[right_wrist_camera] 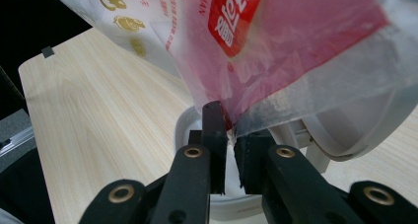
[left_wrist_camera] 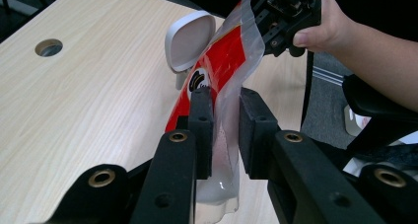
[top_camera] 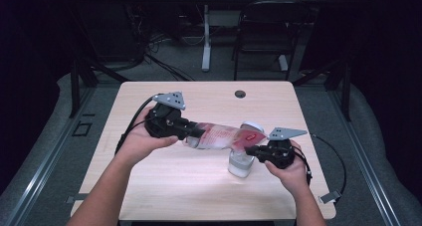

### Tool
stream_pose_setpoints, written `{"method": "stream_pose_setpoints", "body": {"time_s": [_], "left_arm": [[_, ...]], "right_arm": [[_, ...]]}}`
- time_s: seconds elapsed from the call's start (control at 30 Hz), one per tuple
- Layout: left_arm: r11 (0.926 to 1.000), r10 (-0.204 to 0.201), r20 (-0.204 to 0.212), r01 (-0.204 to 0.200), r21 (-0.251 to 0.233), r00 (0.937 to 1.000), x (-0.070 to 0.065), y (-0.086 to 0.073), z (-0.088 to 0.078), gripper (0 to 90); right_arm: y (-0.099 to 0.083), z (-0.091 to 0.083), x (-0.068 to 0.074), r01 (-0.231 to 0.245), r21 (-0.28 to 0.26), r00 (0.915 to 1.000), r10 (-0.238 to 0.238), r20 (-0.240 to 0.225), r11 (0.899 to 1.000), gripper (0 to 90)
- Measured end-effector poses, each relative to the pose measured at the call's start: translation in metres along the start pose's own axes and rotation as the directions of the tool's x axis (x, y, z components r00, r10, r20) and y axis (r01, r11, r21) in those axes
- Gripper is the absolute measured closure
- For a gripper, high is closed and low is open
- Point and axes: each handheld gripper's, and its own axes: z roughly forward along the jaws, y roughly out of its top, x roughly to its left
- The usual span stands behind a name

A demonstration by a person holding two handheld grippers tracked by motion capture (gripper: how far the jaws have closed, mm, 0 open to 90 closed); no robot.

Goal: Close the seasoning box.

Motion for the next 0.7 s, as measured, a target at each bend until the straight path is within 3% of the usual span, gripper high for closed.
{"method": "stream_pose_setpoints", "body": {"time_s": [0.7], "left_arm": [[1.0, 0.0, 0.002, 0.0, -0.006, 1.0, 0.0003, 0.001, 0.0005, 78.0]], "right_arm": [[-0.0007, 0.0004, -0.0007, -0.002, 0.0, 1.0, 0.002, -0.006, 1.0, 84.2]]}}
